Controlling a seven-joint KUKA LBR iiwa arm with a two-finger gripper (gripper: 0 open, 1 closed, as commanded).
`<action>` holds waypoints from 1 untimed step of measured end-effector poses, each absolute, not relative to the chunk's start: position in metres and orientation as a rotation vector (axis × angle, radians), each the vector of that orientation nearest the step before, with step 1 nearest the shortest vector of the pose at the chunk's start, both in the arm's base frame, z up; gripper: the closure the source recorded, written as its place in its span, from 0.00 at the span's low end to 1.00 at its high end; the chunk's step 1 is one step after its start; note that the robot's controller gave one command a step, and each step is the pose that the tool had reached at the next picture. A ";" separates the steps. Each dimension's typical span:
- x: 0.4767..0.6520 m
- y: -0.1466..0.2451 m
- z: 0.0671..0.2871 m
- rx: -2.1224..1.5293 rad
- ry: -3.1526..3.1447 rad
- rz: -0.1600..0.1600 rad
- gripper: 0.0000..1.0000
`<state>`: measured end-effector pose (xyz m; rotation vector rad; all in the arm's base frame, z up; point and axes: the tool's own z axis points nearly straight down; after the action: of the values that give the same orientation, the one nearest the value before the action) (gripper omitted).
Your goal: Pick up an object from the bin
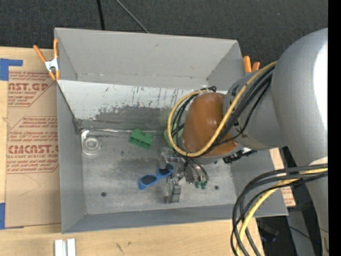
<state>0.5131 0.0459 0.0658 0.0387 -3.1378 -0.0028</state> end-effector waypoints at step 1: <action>0.516 0.043 0.100 -0.242 -3.134 -0.001 0.00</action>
Offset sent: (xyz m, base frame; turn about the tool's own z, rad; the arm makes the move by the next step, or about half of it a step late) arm 0.0024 -0.0034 0.0342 0.1787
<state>0.5157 0.0430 0.1001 -0.2417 -3.1341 -0.0013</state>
